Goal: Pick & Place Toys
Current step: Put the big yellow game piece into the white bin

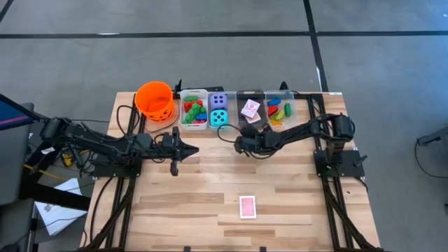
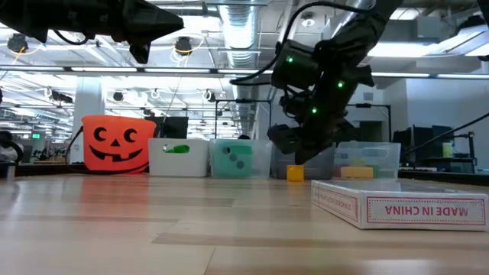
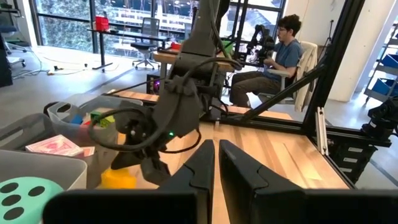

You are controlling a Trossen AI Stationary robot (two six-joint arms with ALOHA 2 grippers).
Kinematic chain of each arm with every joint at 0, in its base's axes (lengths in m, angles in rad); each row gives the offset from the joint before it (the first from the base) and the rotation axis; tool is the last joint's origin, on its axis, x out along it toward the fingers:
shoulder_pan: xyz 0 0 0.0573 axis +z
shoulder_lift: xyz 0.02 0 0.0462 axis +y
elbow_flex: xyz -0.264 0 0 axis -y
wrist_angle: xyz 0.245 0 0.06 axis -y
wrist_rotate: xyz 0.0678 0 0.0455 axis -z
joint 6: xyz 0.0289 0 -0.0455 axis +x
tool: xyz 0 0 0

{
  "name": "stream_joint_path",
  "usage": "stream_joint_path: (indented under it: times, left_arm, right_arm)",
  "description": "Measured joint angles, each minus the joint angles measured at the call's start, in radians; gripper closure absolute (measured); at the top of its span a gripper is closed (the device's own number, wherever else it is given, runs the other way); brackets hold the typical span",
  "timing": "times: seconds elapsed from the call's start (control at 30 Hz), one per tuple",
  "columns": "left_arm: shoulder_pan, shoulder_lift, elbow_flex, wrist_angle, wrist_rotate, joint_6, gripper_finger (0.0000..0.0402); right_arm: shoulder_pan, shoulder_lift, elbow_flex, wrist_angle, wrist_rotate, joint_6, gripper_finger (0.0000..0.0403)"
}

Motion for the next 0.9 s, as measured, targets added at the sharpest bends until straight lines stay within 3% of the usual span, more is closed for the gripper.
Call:
stream_joint_path:
  times: [0.27, 0.5, 0.67, 0.9]
  left_arm:
    - [0.000, 0.000, 0.000, 0.000, 0.000, 0.000, 0.0385]
    - [0.000, 0.000, 0.000, -0.001, 0.000, 0.000, 0.0385]
    - [0.000, 0.000, 0.000, -0.001, 0.000, 0.000, 0.0385]
    - [0.000, 0.000, 0.000, -0.001, 0.000, 0.000, 0.0385]
  right_arm:
    - [0.044, -0.005, 0.009, 0.056, -0.079, -0.087, 0.0403]
    - [0.101, -0.002, 0.081, 0.081, -0.311, -0.182, 0.0403]
    - [0.145, 0.003, 0.144, 0.083, -0.301, -0.247, 0.0403]
    - [0.225, 0.002, 0.218, 0.085, -0.177, -0.274, 0.0403]
